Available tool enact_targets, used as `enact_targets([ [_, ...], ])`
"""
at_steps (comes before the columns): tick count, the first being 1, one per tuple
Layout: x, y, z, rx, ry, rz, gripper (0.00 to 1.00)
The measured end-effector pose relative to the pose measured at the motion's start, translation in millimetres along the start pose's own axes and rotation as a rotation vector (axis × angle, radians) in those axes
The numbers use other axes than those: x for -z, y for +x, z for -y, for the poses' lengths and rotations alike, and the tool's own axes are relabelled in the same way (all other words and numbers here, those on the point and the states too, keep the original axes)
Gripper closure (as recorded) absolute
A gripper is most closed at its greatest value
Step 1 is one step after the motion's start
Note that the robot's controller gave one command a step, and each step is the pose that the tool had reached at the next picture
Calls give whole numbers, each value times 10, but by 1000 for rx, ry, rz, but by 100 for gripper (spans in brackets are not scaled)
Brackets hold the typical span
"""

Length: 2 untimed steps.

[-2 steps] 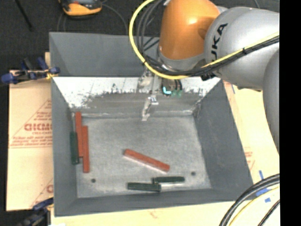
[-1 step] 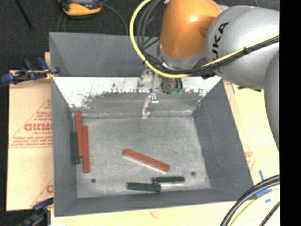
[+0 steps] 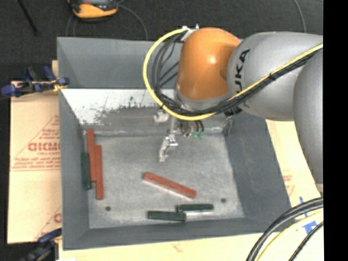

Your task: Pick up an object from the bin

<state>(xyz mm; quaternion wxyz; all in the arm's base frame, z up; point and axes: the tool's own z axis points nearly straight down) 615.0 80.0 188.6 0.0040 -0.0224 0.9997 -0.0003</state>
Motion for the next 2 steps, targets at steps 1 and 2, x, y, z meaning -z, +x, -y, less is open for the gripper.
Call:
enact_targets([
  [1,-801,243,-330,30,-3,-5,100],
  [2,-801,243,-329,29,-3,-5,0],
])
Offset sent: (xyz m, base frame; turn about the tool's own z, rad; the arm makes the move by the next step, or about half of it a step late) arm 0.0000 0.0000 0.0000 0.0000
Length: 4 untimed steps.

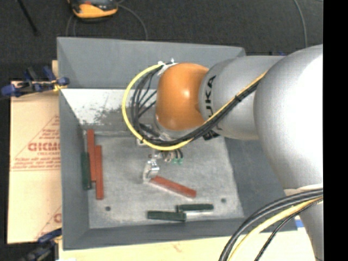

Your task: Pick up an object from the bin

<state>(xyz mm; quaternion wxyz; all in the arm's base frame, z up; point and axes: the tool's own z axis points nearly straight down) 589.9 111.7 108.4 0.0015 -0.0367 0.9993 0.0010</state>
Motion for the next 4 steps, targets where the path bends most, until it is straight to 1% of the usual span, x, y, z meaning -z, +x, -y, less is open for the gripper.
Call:
enact_targets([
  [1,0,0,1,0,0,0,0],
  [2,-274,330,463,141,-6,-11,100],
  [3,-273,328,464,139,-6,-10,100],
  [4,660,320,393,131,1,0,100],
])
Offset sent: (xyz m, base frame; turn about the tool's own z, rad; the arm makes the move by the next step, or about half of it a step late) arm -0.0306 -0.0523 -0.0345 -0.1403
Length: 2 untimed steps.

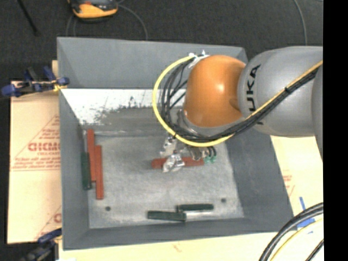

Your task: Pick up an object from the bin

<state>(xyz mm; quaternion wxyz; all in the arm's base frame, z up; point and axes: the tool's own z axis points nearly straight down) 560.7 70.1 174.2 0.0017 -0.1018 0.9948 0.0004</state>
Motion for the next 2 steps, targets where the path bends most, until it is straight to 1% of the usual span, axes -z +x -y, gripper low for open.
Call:
enact_targets([
  [1,0,0,-2,0,0,0,100],
  [2,669,20,81,11,1,0,100],
])
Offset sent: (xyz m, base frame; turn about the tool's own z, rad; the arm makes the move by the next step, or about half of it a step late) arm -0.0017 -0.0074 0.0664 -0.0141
